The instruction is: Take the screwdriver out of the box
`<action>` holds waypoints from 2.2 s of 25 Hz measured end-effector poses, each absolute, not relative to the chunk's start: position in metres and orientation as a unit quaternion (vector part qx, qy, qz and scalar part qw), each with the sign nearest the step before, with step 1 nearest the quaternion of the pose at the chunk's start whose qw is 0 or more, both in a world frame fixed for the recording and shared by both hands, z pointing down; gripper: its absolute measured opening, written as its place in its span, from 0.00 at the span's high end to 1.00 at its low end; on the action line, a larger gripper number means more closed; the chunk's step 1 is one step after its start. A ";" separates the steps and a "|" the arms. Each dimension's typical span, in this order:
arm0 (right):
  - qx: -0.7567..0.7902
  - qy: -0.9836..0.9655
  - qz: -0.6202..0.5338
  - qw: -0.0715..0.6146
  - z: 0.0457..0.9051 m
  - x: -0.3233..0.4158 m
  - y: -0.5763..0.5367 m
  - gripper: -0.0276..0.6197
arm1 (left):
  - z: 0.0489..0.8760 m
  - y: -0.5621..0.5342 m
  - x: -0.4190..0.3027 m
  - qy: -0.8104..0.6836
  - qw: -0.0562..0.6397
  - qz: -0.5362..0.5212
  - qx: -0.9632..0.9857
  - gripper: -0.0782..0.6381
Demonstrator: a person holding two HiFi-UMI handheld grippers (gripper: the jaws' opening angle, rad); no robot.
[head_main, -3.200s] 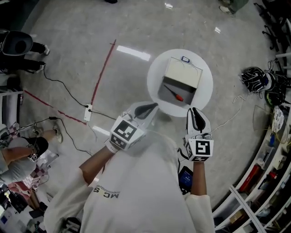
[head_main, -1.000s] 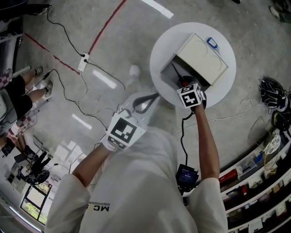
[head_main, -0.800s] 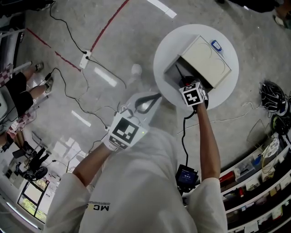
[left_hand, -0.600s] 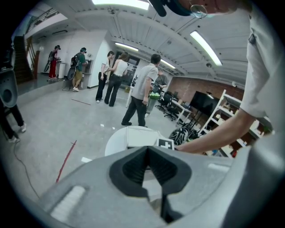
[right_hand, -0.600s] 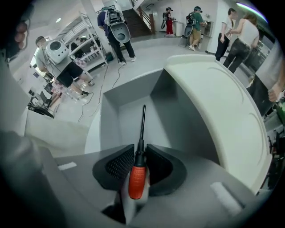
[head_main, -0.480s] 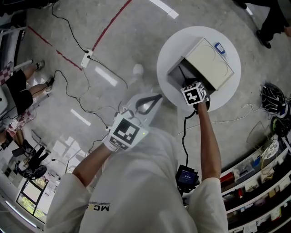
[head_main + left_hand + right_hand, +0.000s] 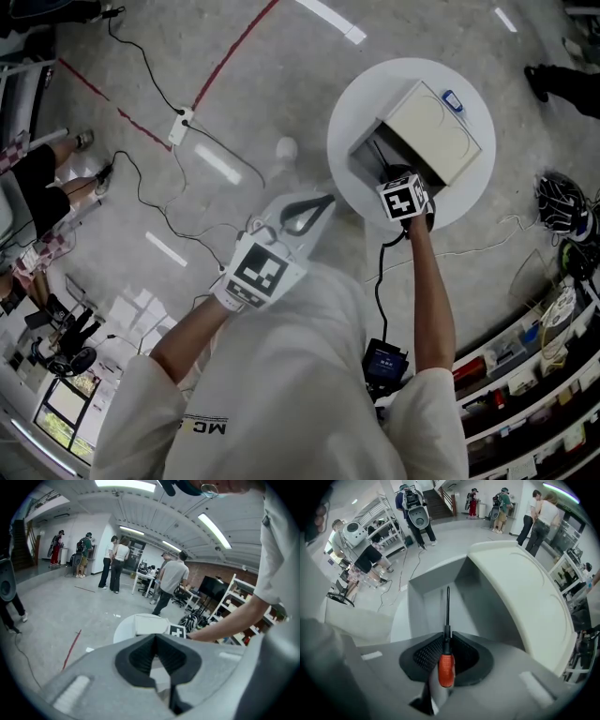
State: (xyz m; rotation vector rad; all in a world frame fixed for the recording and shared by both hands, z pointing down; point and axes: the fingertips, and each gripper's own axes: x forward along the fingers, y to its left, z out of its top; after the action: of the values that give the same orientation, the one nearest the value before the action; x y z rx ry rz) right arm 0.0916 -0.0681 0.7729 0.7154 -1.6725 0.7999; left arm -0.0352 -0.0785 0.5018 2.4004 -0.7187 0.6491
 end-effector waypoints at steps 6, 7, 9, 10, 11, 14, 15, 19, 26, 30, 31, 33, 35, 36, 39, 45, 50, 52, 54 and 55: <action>0.349 -0.709 0.328 0.518 0.748 0.096 -0.074 0.87 | 0.486 -0.079 -0.036 -0.261 0.260 0.235 0.899 0.89; 0.357 -0.709 0.326 0.513 0.742 0.097 -0.074 0.87 | 0.483 -0.078 -0.036 -0.260 0.257 0.234 0.901 0.89; 0.372 -0.710 0.322 0.504 0.729 0.099 -0.074 0.87 | 0.475 -0.077 -0.035 -0.256 0.250 0.233 0.904 0.89; 0.379 -0.710 0.321 0.500 0.723 0.100 -0.075 0.87 | 0.471 -0.077 -0.035 -0.255 0.246 0.231 0.906 0.89; 0.386 -0.710 0.321 0.494 0.715 0.100 -0.075 0.87 | 0.467 -0.078 -0.036 -0.253 0.242 0.230 0.908 0.89; 0.407 -0.714 0.328 0.466 0.690 0.100 -0.077 0.87 | 0.455 -0.077 -0.038 -0.245 0.231 0.226 0.914 0.89; 0.415 -0.715 0.328 0.457 0.680 0.101 -0.077 0.87 | 0.451 -0.076 -0.038 -0.242 0.228 0.225 0.916 0.89; 0.447 -0.722 0.311 0.426 0.634 0.104 -0.078 0.87 | 0.436 -0.070 -0.037 -0.232 0.219 0.223 0.921 0.89; 0.502 -0.728 0.262 0.386 0.554 0.116 -0.075 0.87 | 0.407 -0.076 -0.032 -0.213 0.190 0.216 0.934 0.89; 0.530 -0.734 0.240 0.351 0.505 0.119 -0.069 0.87 | 0.386 -0.080 -0.026 -0.205 0.176 0.203 0.941 0.89; 0.535 -0.736 0.230 0.344 0.492 0.120 -0.067 0.87 | 0.381 -0.080 -0.024 -0.204 0.172 0.200 0.943 0.89; 0.545 -0.740 0.209 0.333 0.467 0.121 -0.065 0.87 | 0.370 -0.081 -0.020 -0.201 0.164 0.193 0.946 0.89; 0.556 -0.742 0.192 0.321 0.444 0.122 -0.062 0.87 | 0.360 -0.083 -0.018 -0.199 0.155 0.187 0.950 0.89; 0.562 -0.742 0.185 0.314 0.434 0.123 -0.061 0.87 | 0.356 -0.085 -0.017 -0.198 0.151 0.183 0.951 0.89; 0.580 -0.741 0.167 0.294 0.404 0.128 -0.056 0.87 | 0.343 -0.087 -0.016 -0.200 0.142 0.175 0.954 0.89; 0.606 -0.740 0.141 0.256 0.361 0.142 -0.047 0.87 | 0.329 -0.090 -0.008 -0.204 0.126 0.160 0.958 0.89; 0.624 -0.741 0.124 0.216 0.323 0.140 -0.042 0.87 | 0.321 -0.096 -0.014 -0.213 0.124 0.148 0.958 0.89; 0.632 -0.742 0.119 0.190 0.308 0.144 -0.039 0.87 | 0.319 -0.097 -0.013 -0.217 0.121 0.145 0.958 0.89; 0.636 -0.744 0.106 0.175 0.296 0.146 -0.035 0.87 | 0.316 -0.098 -0.013 -0.219 0.120 0.141 0.958 0.89; 0.637 -0.745 0.098 0.169 0.292 0.146 -0.033 0.87 | 0.314 -0.098 -0.014 -0.220 0.120 0.139 0.958 0.89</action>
State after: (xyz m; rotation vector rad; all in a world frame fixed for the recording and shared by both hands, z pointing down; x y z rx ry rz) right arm 0.1460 -0.0332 0.2919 1.8114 -2.1186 0.2798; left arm -0.0140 -0.0983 0.3136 2.7994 -0.6420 0.4055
